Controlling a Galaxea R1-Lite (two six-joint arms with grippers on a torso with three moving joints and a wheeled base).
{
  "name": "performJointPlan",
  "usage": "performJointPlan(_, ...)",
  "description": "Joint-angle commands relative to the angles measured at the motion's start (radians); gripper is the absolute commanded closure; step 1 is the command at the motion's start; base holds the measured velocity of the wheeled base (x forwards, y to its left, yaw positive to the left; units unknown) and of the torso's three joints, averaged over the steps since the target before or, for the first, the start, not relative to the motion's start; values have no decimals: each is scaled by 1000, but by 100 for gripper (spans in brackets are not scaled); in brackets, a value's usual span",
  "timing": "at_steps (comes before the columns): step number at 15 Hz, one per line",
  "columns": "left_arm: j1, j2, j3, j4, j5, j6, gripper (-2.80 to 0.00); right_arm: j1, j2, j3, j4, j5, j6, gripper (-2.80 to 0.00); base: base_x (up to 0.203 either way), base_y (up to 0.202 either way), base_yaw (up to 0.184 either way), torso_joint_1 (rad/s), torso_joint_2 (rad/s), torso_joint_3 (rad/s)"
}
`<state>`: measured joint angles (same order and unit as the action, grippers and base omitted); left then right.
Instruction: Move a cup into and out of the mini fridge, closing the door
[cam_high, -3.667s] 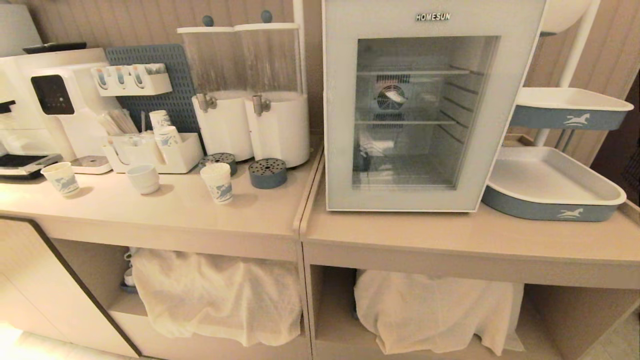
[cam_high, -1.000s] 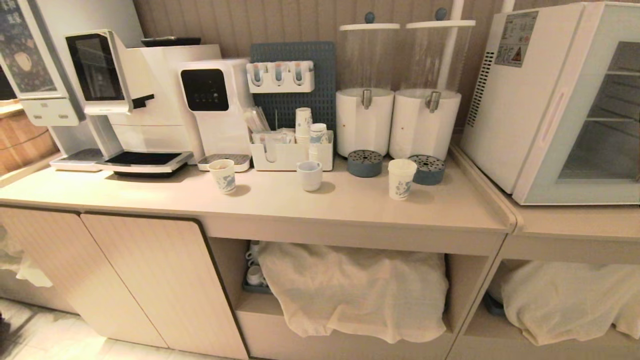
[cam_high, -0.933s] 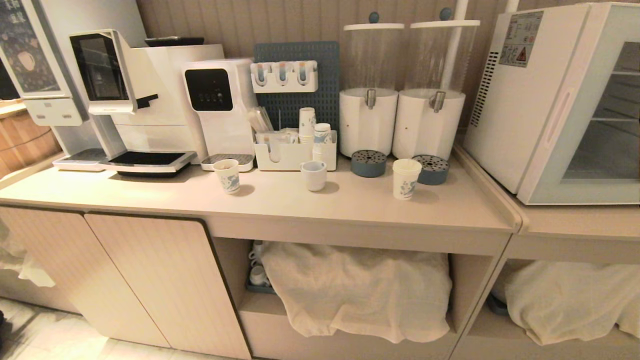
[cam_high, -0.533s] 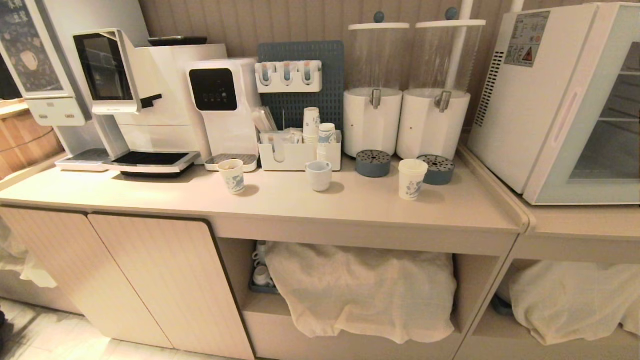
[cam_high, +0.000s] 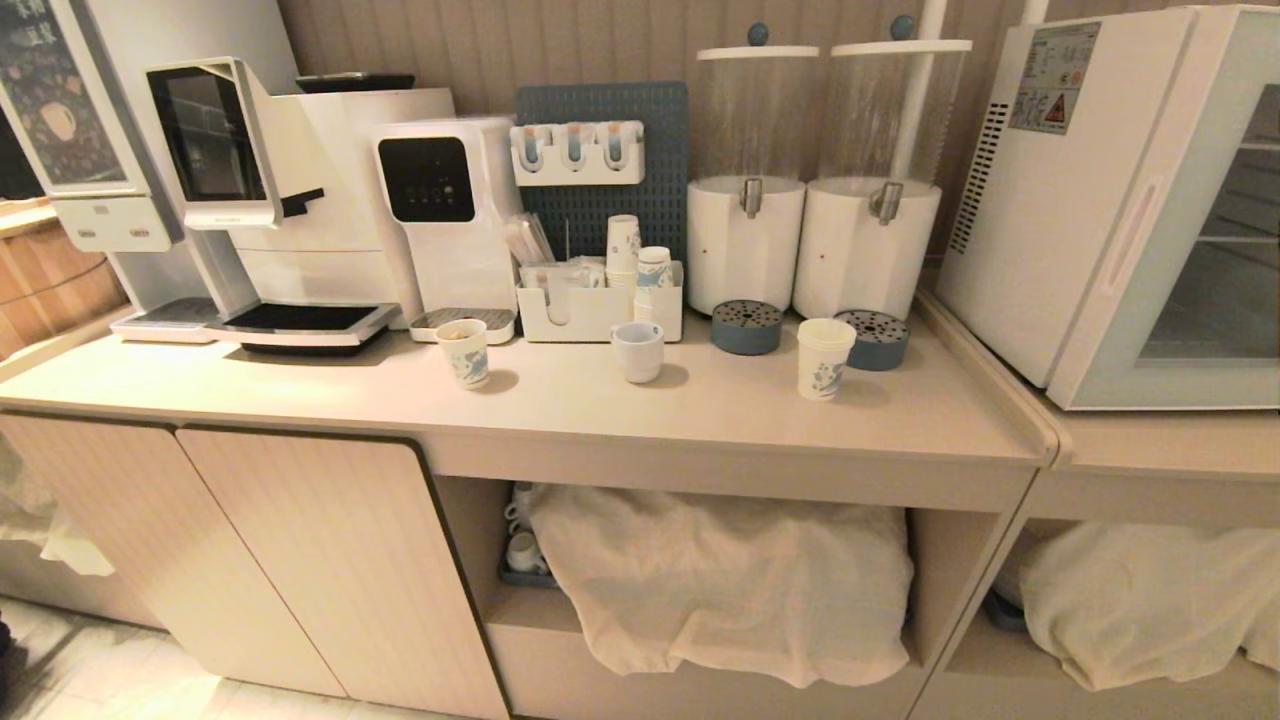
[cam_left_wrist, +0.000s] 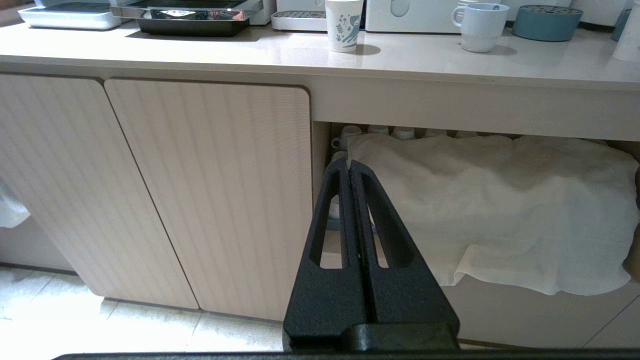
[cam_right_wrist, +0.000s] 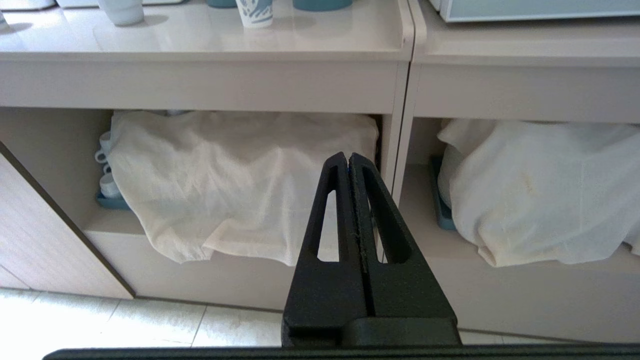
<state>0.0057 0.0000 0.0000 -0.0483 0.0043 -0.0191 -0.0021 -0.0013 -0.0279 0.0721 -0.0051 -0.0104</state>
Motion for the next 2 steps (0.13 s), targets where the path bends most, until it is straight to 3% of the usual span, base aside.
performJointPlan(1,0,0,18,-1,0,-1,0,0,1,0,0,0,0,0,0,0,0,0,0,0)
performJointPlan(2,0,0,18,-1,0,-1,0,0,0,0,0,0,0,0,0,0,0,0,0,0)
